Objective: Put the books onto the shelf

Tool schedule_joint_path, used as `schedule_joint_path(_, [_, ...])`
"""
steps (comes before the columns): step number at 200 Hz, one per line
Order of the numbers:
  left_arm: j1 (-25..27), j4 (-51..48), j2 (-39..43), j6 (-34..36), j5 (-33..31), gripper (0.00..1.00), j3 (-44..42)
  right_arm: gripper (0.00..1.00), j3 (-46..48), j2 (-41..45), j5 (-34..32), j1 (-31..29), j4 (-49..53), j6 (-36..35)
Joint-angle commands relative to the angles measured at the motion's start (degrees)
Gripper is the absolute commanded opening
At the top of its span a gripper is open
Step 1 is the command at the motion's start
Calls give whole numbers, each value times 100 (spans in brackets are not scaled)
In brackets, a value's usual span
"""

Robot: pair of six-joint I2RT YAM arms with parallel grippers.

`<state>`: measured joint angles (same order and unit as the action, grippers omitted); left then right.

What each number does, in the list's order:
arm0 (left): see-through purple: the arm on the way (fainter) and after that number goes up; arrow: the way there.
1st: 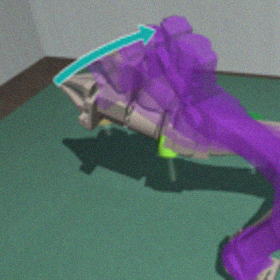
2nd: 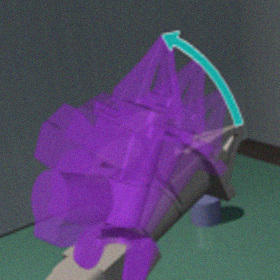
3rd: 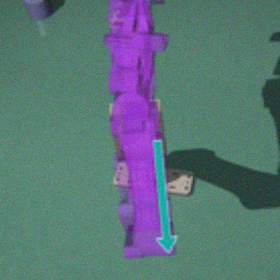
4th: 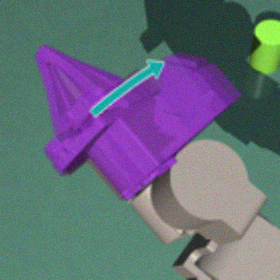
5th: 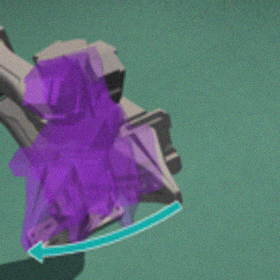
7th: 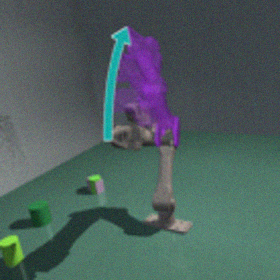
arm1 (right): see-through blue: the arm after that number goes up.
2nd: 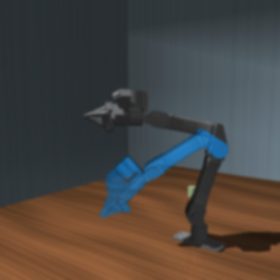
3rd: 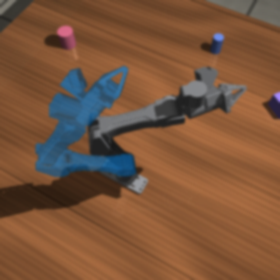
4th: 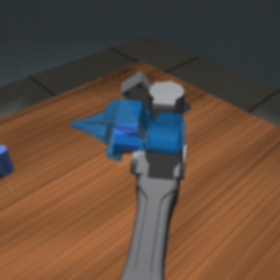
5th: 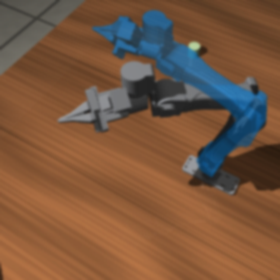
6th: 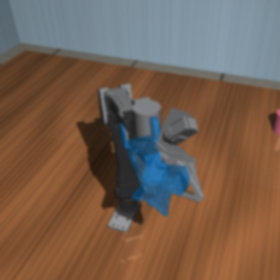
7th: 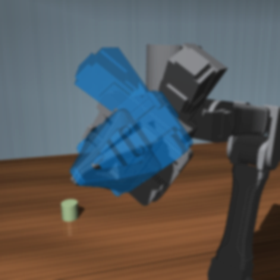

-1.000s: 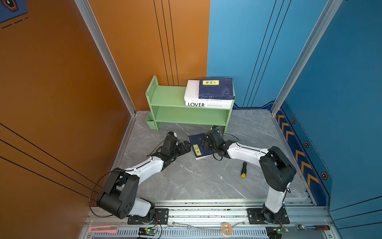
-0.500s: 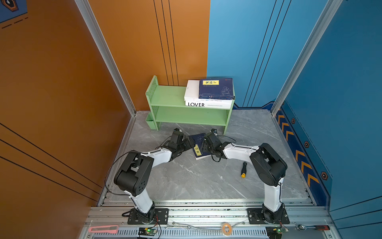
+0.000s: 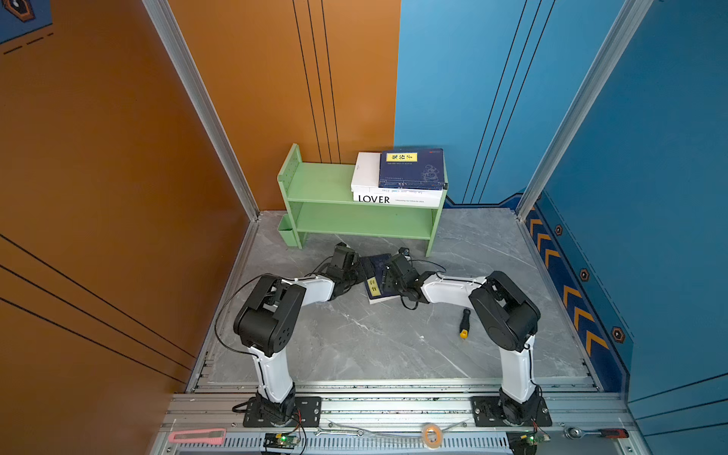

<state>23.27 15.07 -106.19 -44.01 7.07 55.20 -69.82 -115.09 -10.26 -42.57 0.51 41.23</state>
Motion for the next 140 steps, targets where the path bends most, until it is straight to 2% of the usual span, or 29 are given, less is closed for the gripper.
schedule_joint_path(1, [20, 46, -221, 123, 263, 98, 264, 77, 205, 20, 379, -508, 9, 97])
schedule_joint_path(37, [12, 148, -426, 398, 811, 97, 342, 77, 228, 160, 554, -1449, -520, 69])
schedule_joint_path(58, [-22, 467, -537, 454, 1565, 95, 343, 77, 44, 120, 541, -1822, -748, -14])
schedule_joint_path(70, [-33, 642, -595, 525, 2173, 94, 341, 77, -76, 133, 547, -1920, -751, -126])
schedule_joint_path(88, [-20, 638, -581, 657, 2632, 94, 343, 78, -137, 318, 521, -1990, -685, -317])
schedule_joint_path(114, [-97, 794, -424, 582, 2734, 94, 129, 79, 88, 744, 471, -1987, -654, -395])
schedule_joint_path(140, [-336, 1778, -223, -106, 2888, 94, -222, 80, 426, 1223, 239, -1997, -535, -464])
